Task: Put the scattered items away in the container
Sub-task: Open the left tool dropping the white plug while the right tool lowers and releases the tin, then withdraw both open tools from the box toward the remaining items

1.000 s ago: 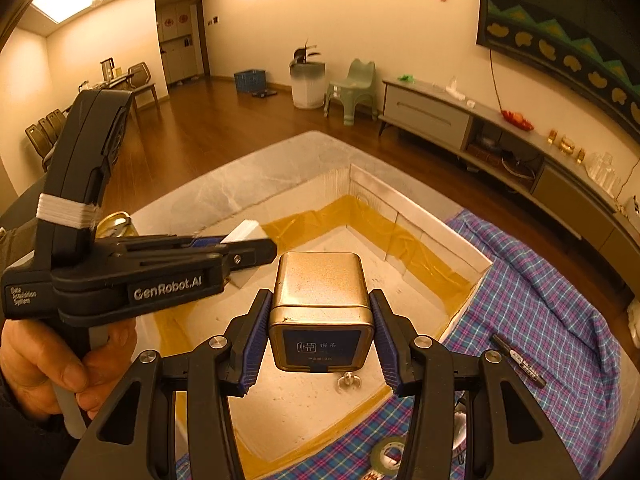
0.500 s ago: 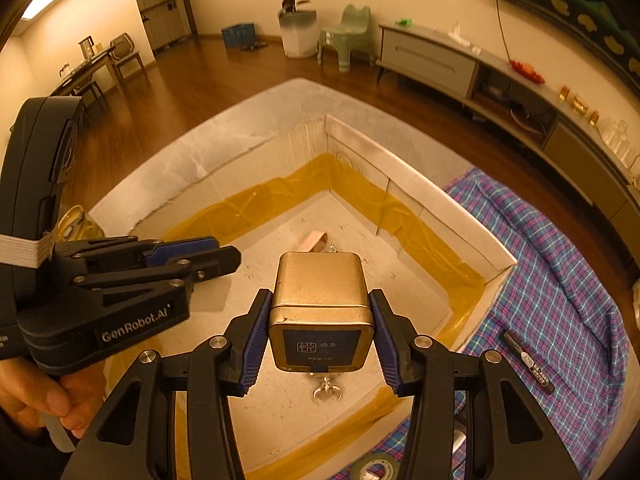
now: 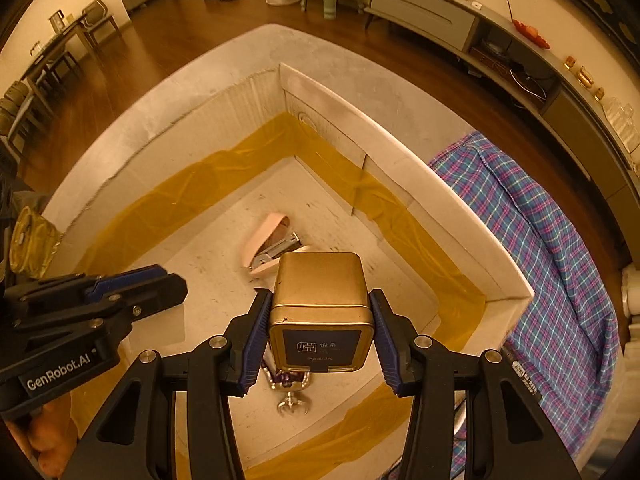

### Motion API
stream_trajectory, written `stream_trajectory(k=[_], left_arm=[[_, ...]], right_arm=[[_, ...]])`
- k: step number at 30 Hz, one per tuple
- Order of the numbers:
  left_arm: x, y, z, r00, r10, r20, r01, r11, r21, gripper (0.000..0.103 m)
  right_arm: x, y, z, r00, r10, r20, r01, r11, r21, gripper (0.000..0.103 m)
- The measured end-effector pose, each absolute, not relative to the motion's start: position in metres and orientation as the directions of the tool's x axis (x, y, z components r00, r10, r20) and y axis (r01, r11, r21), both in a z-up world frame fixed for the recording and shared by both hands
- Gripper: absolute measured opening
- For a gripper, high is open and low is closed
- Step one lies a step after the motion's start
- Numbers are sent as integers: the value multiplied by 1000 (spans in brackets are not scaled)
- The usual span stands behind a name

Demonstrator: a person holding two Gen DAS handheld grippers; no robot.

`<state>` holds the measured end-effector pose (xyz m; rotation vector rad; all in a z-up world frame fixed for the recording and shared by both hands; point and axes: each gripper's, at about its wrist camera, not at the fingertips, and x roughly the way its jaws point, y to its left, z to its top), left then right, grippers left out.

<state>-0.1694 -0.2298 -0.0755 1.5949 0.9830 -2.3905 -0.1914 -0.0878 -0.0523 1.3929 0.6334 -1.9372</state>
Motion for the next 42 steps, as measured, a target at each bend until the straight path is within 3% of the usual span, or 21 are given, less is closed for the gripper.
stream_trajectory(k=[4, 7, 8, 32, 42], left_arm=[[-167, -232, -72, -461, 240, -855, 430, -782, -451, 24], [-167, -238, -73, -462, 235, -855, 449, -770, -454, 41], [-166, -240, -73, -462, 234, -856, 457, -764, -455, 42], [-151, -237, -47, -530, 240, -813, 379, -791, -480, 46], [-124, -204, -14, -638, 145, -756, 248, -891, -380, 49]], right_arm=[[-194, -94, -61, -220, -186, -957, 747, -663, -43, 50], [-196, -96, -66, -229, -159, -960, 742, -667, -66, 50], [-197, -96, -67, -229, -151, -962, 735, -674, -69, 50], [-178, -85, -46, -256, -155, -954, 726, -683, -83, 50], [-139, -50, -11, -325, -329, -887, 728, -686, -12, 50]])
